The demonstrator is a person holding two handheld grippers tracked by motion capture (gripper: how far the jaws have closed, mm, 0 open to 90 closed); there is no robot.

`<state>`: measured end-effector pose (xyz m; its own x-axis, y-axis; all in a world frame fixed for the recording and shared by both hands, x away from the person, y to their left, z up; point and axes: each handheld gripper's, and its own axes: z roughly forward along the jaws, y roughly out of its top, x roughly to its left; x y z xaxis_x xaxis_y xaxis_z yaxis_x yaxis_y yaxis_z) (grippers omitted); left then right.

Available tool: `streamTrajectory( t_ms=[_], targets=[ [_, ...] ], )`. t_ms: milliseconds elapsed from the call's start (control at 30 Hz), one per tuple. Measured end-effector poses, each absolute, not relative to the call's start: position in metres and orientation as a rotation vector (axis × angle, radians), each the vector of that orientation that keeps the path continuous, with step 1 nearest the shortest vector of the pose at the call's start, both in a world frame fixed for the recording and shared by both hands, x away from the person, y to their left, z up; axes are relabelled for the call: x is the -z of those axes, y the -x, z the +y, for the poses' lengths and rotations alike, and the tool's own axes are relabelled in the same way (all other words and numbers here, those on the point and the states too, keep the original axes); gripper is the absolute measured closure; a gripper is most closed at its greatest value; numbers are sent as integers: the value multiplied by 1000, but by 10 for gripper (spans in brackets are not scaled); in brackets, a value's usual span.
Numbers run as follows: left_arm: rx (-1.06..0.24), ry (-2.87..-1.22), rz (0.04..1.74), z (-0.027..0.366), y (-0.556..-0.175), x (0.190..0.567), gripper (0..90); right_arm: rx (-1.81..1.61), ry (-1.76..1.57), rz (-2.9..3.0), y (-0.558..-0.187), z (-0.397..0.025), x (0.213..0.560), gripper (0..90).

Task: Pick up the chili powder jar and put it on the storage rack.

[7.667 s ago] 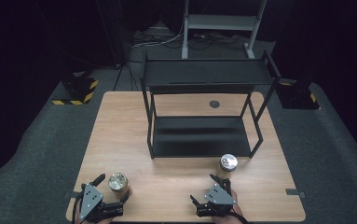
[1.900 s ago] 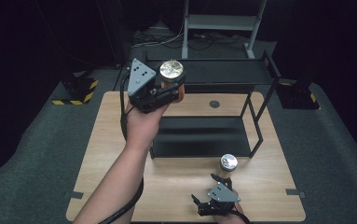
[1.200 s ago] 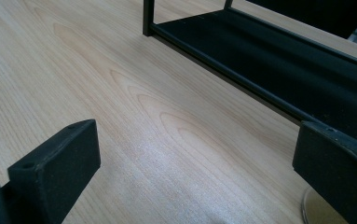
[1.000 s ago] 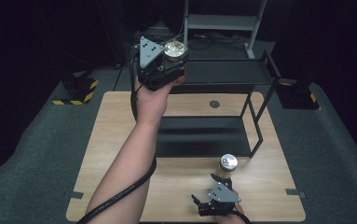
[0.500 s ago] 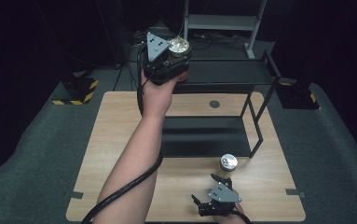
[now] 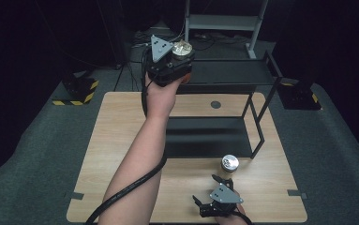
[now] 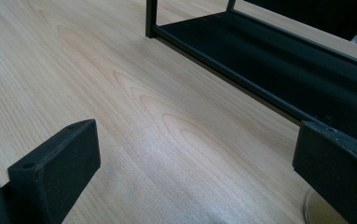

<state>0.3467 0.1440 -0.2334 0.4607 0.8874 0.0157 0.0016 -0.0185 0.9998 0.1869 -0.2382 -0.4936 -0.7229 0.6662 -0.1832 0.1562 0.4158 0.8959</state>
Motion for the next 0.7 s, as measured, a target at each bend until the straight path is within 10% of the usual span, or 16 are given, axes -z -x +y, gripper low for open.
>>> streamTrajectory(
  t_ms=[700],
  targets=[
    [-815,-1409,863,147,-353,233,330,-1279,-693,2153,-187,-238,493,0]
  ],
)
